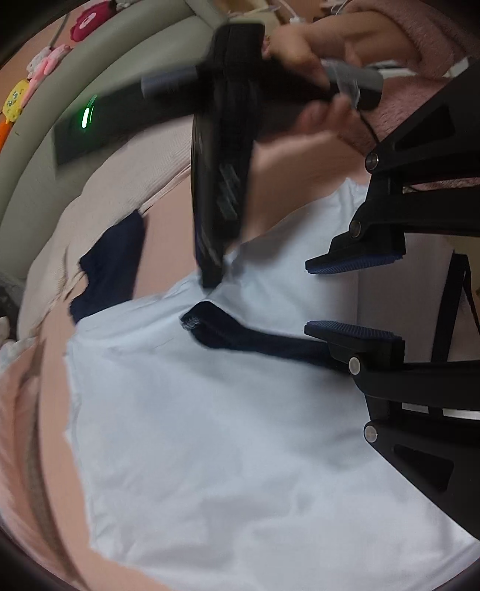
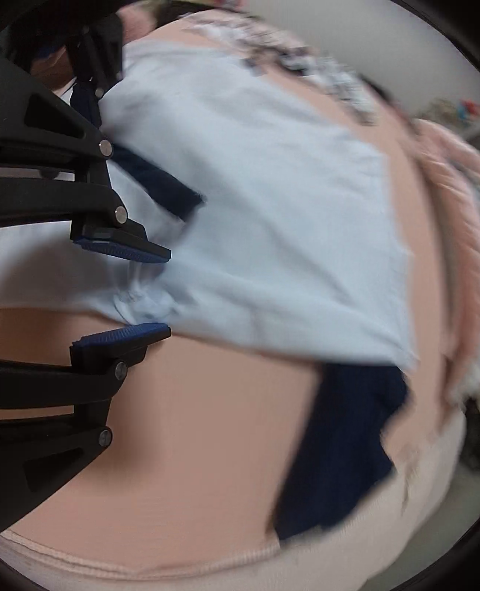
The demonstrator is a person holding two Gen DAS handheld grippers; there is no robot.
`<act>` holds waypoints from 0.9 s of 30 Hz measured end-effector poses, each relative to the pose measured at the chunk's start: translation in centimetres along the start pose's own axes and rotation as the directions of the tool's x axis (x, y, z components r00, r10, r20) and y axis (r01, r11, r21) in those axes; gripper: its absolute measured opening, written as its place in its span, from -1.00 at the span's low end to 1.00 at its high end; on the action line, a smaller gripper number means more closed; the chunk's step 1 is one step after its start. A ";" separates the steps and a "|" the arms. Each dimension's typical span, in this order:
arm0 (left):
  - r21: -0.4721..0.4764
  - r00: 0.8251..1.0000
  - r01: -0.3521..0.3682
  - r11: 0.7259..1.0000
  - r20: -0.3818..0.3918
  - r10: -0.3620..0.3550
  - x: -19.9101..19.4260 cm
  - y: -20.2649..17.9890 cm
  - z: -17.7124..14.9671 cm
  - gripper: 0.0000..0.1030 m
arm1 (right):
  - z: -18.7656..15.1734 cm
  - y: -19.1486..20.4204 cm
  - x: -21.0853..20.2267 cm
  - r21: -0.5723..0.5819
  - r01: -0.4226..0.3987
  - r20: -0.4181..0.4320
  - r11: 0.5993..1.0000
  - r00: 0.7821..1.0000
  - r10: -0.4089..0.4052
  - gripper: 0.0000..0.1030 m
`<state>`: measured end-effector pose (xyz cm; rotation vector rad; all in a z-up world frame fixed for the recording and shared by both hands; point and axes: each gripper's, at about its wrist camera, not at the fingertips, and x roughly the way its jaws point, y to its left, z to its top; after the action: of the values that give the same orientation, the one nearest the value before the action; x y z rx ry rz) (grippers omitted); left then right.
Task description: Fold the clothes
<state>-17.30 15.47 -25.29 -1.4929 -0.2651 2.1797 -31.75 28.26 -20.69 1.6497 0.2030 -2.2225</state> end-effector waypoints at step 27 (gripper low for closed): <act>0.152 0.989 -0.140 0.978 -0.026 0.145 0.5 -3.8 1.3 -0.54 | -7.5 -1.7 -5.9 0.283 -0.089 0.093 0.955 0.994 0.065 -0.14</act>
<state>-17.62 19.11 -23.59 -1.5068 0.0192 2.2249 -24.16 33.43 -17.59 1.6695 -0.2133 -2.3414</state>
